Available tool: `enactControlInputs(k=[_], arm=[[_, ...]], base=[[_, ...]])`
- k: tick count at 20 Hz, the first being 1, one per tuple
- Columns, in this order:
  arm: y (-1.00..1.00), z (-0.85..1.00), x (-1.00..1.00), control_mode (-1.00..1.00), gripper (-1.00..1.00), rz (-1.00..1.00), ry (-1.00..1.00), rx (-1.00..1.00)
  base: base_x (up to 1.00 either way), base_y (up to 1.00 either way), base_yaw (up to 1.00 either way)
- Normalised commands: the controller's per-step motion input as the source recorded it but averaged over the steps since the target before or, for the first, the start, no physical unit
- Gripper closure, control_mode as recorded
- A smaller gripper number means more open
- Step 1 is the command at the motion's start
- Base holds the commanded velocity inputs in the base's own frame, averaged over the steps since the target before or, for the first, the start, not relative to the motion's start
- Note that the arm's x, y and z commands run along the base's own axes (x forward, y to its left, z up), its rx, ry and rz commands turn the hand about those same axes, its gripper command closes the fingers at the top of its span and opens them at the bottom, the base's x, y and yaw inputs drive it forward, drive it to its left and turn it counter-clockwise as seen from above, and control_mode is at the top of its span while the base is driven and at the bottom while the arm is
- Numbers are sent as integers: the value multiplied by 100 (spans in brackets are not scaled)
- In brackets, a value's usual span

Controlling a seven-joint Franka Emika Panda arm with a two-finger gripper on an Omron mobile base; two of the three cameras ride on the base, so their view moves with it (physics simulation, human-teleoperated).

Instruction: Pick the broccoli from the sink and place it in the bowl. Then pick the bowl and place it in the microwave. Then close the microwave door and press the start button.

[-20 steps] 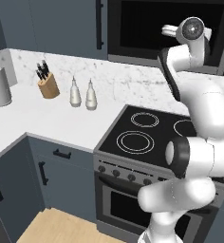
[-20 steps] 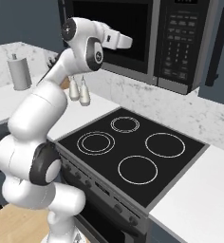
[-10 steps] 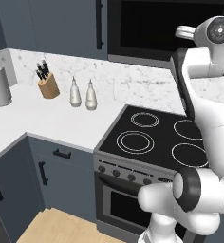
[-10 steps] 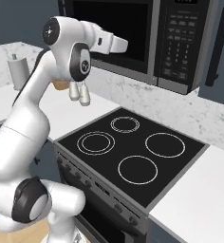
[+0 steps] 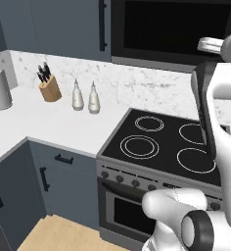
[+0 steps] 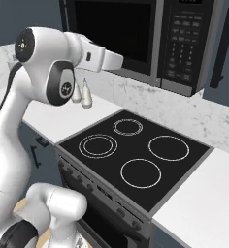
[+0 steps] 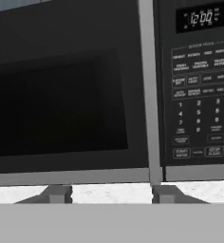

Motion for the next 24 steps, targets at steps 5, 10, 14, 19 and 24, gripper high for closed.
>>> enactControlInputs(k=[5, 10, 14, 19, 24], arm=[[-3, -29, -92, -100, 100, 0, 0, -1], [-10, -29, -60, -100, 100, 0, 0, -2], [-15, -6, -29, -100, 100, 0, 0, 0], [-33, 0, -6, -100, 100, 0, 0, 1], [-40, 0, 1, -100, 100, 0, -10, 1]], base=[[0, 0, 0], [0, 0, 0], [0, 0, 0], [0, 0, 0], [0, 0, 0]])
